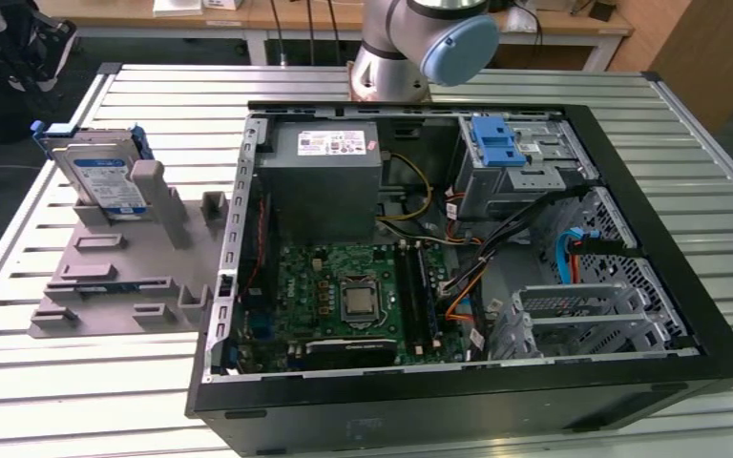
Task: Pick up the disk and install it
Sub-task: 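Pick up the disk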
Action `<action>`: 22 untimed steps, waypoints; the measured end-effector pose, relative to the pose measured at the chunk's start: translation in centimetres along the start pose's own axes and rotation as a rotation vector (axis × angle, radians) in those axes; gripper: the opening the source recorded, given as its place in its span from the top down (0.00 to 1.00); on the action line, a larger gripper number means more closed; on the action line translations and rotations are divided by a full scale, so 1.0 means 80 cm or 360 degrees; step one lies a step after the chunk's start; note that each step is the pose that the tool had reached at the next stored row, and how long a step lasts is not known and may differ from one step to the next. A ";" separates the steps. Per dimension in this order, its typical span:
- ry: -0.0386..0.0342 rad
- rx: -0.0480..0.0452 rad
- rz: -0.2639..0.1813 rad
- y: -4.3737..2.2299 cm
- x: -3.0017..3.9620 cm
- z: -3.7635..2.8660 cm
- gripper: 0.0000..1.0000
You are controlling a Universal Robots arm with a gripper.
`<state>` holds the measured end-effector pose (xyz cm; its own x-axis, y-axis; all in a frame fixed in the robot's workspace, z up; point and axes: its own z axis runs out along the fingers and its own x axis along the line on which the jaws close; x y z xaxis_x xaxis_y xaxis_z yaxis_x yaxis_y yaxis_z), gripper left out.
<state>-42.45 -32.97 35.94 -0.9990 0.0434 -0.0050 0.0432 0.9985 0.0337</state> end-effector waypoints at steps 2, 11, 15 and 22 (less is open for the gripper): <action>0.0000 0.0000 -0.0005 0.0000 0.0000 0.0000 0.89; 0.0004 -0.0001 -0.0127 -0.0001 0.0008 0.0001 0.89; 0.0007 -0.0001 -0.0192 -0.0001 0.0011 0.0002 0.89; 0.0010 -0.0001 -0.0288 -0.0001 0.0011 0.0005 0.89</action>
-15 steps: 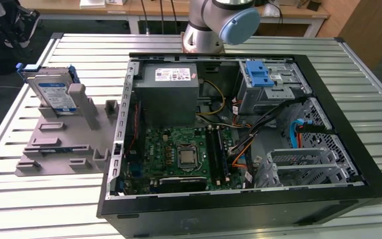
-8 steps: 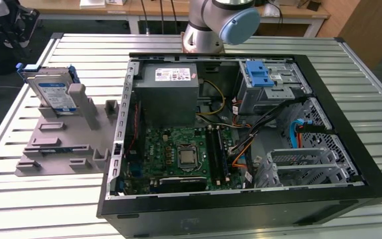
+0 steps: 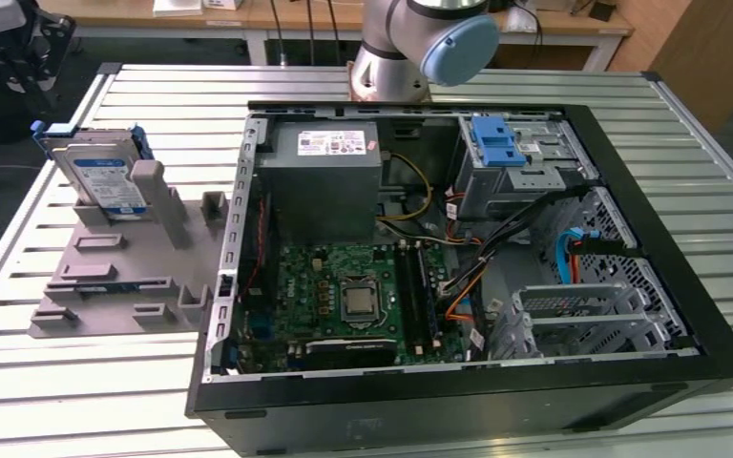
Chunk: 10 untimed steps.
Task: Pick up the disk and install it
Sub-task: 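Pick up the disk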
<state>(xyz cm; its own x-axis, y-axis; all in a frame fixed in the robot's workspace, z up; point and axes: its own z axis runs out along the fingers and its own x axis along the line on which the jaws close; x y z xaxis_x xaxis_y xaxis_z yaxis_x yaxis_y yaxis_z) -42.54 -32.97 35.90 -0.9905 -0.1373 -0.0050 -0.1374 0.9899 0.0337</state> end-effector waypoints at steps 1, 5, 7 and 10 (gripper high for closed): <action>0.0000 0.0000 -0.0007 0.0000 0.0000 0.0000 0.89; 0.0000 0.0000 -0.0013 0.0000 0.0000 0.0000 0.89; 0.0000 0.0000 -0.0013 0.0000 0.0000 0.0000 0.89; 0.0000 0.0000 -0.0014 0.0000 0.0000 0.0000 0.89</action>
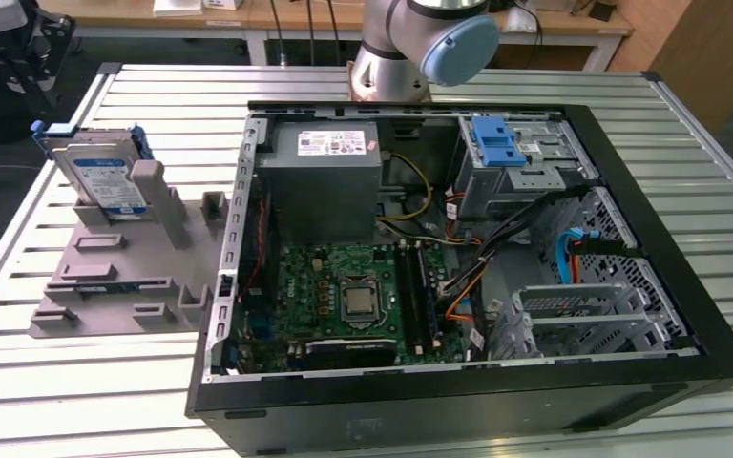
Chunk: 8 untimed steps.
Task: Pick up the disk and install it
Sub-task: 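Pick up the disk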
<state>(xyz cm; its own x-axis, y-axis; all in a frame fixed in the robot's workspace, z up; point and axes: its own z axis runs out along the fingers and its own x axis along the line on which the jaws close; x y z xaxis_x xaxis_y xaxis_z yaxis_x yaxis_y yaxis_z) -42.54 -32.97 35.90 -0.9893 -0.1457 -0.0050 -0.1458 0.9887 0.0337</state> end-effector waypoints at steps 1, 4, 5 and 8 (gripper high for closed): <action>0.0000 0.0000 0.0000 0.0000 0.0000 0.0000 0.89; 0.0000 0.0000 0.0000 0.0000 0.0000 0.0000 0.89; 0.0000 0.0000 0.0000 0.0000 0.0000 0.0000 0.89; 0.0001 0.0000 -0.0020 0.0000 0.0000 0.0001 0.89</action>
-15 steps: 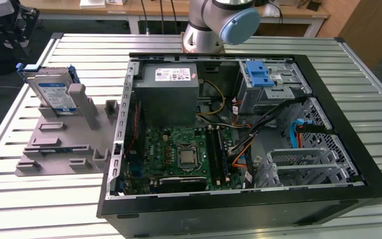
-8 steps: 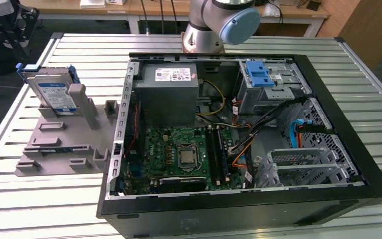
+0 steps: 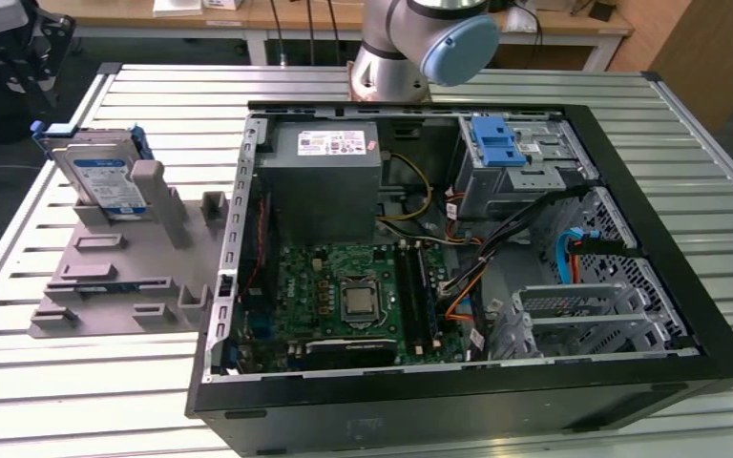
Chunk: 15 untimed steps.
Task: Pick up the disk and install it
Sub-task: 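Pick up the disk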
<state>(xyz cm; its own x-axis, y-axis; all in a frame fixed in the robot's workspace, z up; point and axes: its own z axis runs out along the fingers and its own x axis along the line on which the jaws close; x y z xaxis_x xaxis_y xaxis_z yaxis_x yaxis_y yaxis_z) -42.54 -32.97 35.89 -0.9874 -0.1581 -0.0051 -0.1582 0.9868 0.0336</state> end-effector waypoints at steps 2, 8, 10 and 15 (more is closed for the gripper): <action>0.0002 0.0000 -0.0052 0.0000 0.0000 0.0002 0.89; 0.0008 0.0002 -0.0225 -0.0001 0.0000 0.0007 0.89; 0.0011 0.0005 -0.0278 -0.0001 0.0000 0.0008 0.89; 0.0017 0.0011 -0.0407 0.0000 0.0002 0.0011 0.89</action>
<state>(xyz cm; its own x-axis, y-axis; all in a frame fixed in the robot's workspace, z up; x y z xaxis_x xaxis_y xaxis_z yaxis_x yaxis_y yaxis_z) -42.56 -32.97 35.80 -0.9152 -0.4029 -0.0022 -0.4028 0.9149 0.0256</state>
